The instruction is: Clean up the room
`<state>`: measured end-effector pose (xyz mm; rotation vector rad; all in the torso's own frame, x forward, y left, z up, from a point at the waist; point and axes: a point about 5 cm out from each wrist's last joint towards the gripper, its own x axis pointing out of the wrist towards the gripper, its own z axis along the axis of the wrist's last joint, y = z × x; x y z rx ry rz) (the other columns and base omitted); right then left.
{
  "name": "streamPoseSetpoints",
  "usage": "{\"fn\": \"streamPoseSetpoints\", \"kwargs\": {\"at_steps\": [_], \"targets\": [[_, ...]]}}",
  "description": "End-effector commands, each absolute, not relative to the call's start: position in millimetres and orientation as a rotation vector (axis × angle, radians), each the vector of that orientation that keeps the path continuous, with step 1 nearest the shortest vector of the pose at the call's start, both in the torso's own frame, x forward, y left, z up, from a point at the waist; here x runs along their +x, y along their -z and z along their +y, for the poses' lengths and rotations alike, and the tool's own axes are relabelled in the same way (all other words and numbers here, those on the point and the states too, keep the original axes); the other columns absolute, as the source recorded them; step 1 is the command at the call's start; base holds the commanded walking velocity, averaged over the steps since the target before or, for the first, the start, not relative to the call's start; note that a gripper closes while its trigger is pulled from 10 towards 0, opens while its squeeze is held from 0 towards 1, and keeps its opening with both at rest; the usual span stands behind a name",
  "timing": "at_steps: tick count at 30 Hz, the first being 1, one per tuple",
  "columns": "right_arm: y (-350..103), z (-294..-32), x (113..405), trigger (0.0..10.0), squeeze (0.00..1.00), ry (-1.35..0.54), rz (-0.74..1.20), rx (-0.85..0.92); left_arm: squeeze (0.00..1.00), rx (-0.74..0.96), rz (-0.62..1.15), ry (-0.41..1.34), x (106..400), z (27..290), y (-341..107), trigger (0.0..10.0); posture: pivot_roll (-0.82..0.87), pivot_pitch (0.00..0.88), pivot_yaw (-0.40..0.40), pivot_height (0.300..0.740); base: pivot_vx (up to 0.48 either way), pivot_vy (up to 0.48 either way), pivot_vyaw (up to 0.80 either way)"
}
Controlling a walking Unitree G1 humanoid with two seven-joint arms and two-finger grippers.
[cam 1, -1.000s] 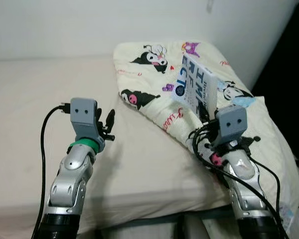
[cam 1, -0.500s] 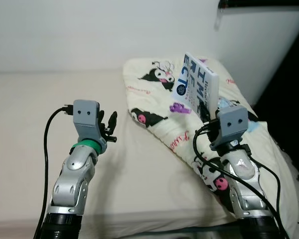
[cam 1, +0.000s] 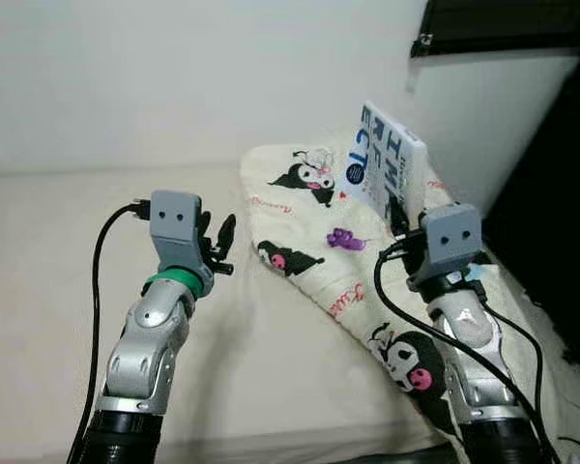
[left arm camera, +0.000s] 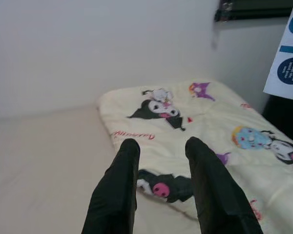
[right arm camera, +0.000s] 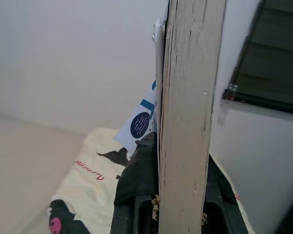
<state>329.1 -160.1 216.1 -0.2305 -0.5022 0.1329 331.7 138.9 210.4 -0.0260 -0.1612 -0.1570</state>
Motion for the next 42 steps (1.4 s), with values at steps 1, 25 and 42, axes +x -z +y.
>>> {"fn": "streamPoseSetpoints", "kwargs": {"at_steps": [1, 25, 42], "targets": [[-217.8, -159.5, 327.5, 10.0, 0.00, -0.126, -0.533, -0.217, 0.00, -0.026, -0.140, 0.161, 332.0, 139.2, -205.4, 10.0, -0.13, 0.018, 0.092, 0.722, 0.000, 0.000, 0.00], [-210.2, -152.8, 327.1, 10.0, 0.00, -0.143, -0.513, -0.185, 0.00, 0.028, -0.138, 0.168, 329.8, 138.4, -202.3, 10.0, -0.12, 0.034, 0.101, 0.722, 0.000, 0.000, 0.00], [-208.1, -151.5, 327.0, 10.0, 0.00, -0.144, -0.509, -0.176, 0.00, 0.018, -0.130, 0.162, 330.8, 140.3, -201.3, 10.0, -0.12, 0.036, 0.108, 0.722, 0.000, 0.035, 0.00]]}}
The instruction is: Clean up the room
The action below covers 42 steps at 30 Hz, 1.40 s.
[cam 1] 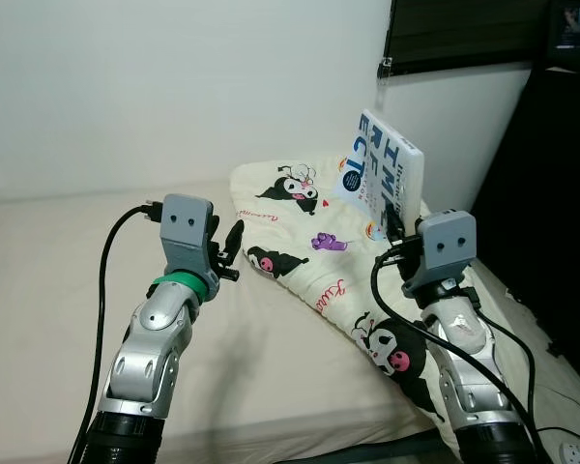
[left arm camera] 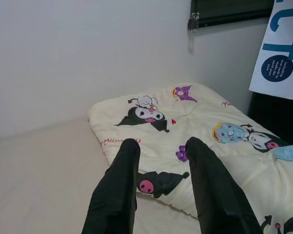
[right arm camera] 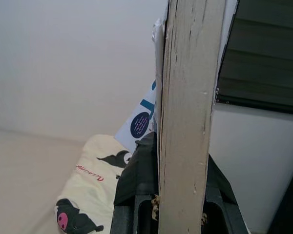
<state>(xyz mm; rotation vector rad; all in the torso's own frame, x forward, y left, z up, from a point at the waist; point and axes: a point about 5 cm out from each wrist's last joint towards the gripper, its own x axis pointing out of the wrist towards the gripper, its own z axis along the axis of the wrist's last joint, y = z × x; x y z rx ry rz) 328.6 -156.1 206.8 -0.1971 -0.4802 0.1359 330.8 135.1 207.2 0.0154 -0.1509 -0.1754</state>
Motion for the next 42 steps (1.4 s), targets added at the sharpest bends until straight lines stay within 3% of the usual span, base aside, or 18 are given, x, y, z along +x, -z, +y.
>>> {"fn": "streamPoseSetpoints", "kwargs": {"at_steps": [1, 42], "targets": [[-207.9, -151.4, 327.0, 10.0, 0.00, -0.144, -0.508, -0.175, 0.00, 0.018, -0.130, 0.161, 330.9, 140.8, -201.4, 10.0, -0.12, 0.036, 0.108, 0.722, 0.000, 0.319, 0.00], [-205.1, -149.6, 327.1, 10.0, 0.00, -0.143, -0.506, -0.168, 0.00, 0.017, -0.142, 0.158, 332.0, 142.6, -205.4, 10.0, -0.12, 0.041, 0.119, 0.722, 0.000, 0.401, 0.00]]}}
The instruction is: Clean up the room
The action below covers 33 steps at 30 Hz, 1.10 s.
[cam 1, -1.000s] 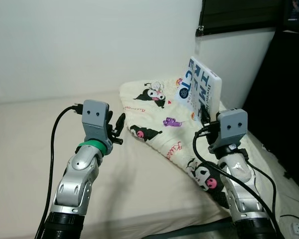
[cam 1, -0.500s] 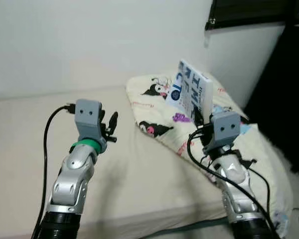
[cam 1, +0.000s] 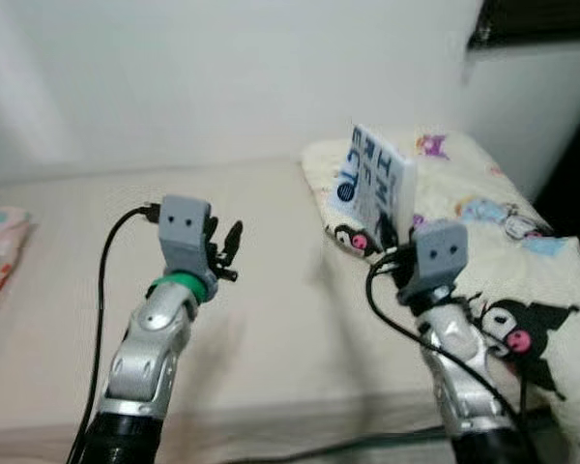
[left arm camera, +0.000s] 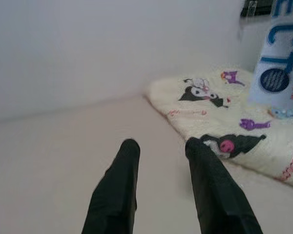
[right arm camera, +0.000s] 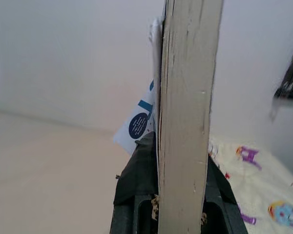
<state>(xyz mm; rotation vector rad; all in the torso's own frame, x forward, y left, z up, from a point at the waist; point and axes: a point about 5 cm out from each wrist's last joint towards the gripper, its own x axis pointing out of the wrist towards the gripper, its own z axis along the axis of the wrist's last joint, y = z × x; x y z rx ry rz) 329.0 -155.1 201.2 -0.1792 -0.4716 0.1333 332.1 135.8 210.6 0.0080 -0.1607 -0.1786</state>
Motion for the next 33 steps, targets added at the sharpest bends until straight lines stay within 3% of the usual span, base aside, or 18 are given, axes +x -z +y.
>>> {"fn": "streamPoseSetpoints", "kwargs": {"at_steps": [1, 15, 27, 33], "targets": [[-205.1, -149.5, 327.1, 10.0, 0.00, -0.143, -0.506, -0.168, 0.00, 0.017, -0.142, 0.158, 332.1, 142.6, -205.4, 10.0, -0.12, 0.040, 0.120, 0.722, 0.000, 0.398, 0.00], [-204.6, -148.8, 326.7, 10.0, 0.00, -0.146, -0.508, -0.169, 0.00, 0.016, -0.145, 0.162, 332.2, 141.9, -205.6, 10.0, -0.12, 0.038, 0.122, 0.722, 0.000, 0.377, 0.00], [-204.8, -148.2, 326.9, 10.0, 0.00, -0.150, -0.510, -0.170, 0.00, 0.035, -0.165, 0.172, 331.3, 140.0, -207.7, 10.0, -0.12, 0.040, 0.123, 0.722, 0.000, 0.000, 0.00], [-204.1, -147.9, 326.7, 10.0, 0.00, -0.150, -0.508, -0.168, 0.00, 0.038, -0.171, 0.178, 330.8, 139.0, -208.1, 10.0, -0.12, 0.042, 0.124, 0.722, 0.000, -0.323, 0.00]]}}
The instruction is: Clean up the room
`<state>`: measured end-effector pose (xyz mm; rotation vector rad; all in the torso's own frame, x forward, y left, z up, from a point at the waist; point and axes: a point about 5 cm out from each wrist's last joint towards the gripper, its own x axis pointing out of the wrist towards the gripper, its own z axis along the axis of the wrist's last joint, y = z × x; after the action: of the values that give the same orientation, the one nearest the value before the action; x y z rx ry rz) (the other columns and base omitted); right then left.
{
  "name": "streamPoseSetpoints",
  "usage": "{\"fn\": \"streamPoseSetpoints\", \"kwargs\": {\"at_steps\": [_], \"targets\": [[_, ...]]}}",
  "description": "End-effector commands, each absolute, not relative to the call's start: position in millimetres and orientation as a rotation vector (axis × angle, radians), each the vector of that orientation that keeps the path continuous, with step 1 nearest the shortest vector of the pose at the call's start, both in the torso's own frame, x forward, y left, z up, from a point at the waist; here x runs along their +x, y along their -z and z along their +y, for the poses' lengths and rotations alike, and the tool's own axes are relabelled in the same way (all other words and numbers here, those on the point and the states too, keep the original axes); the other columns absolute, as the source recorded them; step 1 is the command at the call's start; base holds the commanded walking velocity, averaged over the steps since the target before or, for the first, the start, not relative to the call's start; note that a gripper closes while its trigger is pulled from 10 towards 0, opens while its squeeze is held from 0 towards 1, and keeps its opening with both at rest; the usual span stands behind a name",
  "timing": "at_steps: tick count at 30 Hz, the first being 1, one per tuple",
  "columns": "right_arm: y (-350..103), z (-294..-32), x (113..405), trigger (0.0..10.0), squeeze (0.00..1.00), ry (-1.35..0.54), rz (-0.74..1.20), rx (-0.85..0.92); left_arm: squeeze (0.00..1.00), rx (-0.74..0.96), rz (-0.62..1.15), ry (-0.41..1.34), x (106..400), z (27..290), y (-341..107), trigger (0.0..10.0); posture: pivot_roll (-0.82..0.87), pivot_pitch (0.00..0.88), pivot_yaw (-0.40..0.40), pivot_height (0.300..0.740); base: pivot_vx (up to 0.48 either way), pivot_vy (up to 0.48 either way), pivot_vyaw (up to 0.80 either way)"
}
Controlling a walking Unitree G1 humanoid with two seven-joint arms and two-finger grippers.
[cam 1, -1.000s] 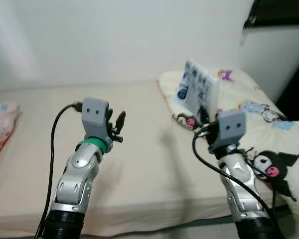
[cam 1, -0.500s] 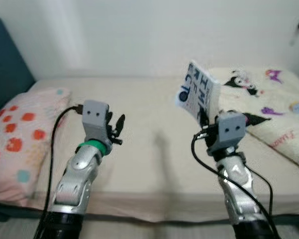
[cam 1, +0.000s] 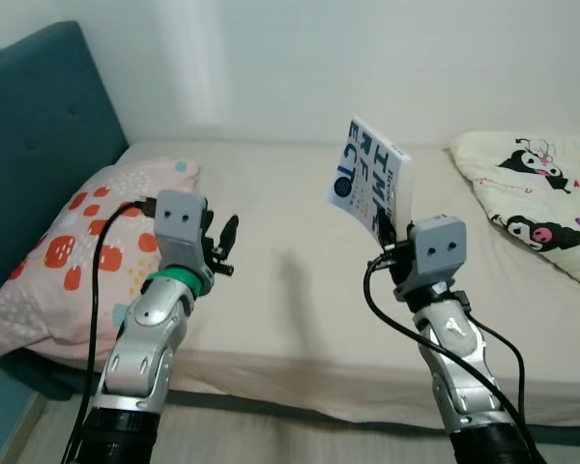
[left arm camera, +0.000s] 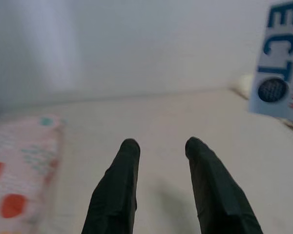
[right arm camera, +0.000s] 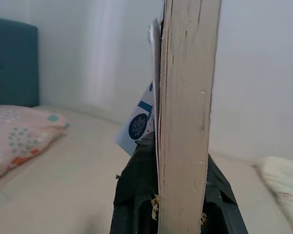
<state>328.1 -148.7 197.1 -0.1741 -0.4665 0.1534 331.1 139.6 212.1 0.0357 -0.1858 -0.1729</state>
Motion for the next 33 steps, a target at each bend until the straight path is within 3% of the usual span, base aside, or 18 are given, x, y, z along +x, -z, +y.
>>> {"fn": "streamPoseSetpoints", "kwargs": {"at_steps": [1, 12, 33], "targets": [[-203.9, -147.9, 326.6, 10.0, 0.00, -0.150, -0.506, -0.168, 0.00, 0.039, -0.174, 0.179, 330.7, 138.8, -208.2, 10.0, -0.12, 0.044, 0.124, 0.722, 0.000, -0.480, 0.00], [-203.7, -148.2, 326.7, 10.0, 0.00, -0.150, -0.505, -0.168, 0.00, 0.039, -0.172, 0.180, 330.2, 138.2, -207.4, 10.0, -0.12, 0.047, 0.122, 0.722, 0.000, -0.469, 0.00], [-203.7, -147.4, 326.5, 10.0, 0.00, -0.148, -0.506, -0.165, 0.00, 0.031, -0.166, 0.191, 330.6, 136.8, -207.3, 10.0, -0.12, 0.050, 0.129, 0.722, 0.000, 0.000, 0.00]]}}
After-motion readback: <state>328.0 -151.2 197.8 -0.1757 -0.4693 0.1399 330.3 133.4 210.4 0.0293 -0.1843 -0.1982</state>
